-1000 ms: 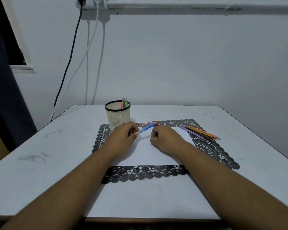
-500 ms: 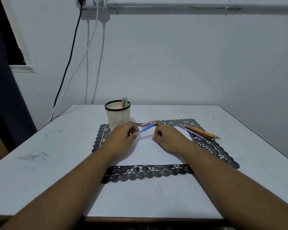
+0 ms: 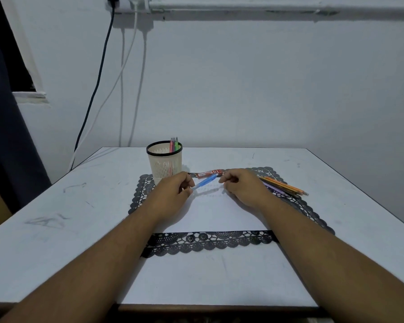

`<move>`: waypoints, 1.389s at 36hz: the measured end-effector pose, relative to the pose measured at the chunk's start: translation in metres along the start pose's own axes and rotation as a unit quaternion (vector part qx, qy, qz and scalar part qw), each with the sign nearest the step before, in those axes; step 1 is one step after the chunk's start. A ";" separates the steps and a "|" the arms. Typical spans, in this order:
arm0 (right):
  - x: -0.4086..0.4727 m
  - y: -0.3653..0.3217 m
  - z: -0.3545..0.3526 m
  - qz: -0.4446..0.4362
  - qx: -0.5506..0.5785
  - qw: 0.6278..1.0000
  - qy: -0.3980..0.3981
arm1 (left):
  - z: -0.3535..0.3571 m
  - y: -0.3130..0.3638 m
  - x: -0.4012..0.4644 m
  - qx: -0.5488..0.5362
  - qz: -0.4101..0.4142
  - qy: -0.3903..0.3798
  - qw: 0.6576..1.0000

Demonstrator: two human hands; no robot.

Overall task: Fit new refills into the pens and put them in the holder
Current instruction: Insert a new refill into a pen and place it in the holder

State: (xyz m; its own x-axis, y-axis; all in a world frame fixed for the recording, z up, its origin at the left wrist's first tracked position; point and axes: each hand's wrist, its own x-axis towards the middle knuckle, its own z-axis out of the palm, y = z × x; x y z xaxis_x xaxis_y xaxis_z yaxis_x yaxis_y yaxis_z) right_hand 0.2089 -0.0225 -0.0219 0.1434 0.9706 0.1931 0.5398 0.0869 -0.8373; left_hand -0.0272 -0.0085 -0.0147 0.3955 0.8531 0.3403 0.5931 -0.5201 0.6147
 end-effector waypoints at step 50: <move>-0.007 -0.015 0.006 0.075 0.316 0.946 0.028 | -0.002 0.001 -0.002 0.002 -0.013 0.002 1.000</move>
State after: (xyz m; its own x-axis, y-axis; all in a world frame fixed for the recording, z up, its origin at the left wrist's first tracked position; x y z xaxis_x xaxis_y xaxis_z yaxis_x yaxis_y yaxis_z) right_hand 0.1946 -0.0296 -0.0142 0.2330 0.9706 0.0609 -0.0901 0.0839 -0.9924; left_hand -0.0286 -0.0101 -0.0134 0.3773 0.8666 0.3267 0.6062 -0.4978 0.6203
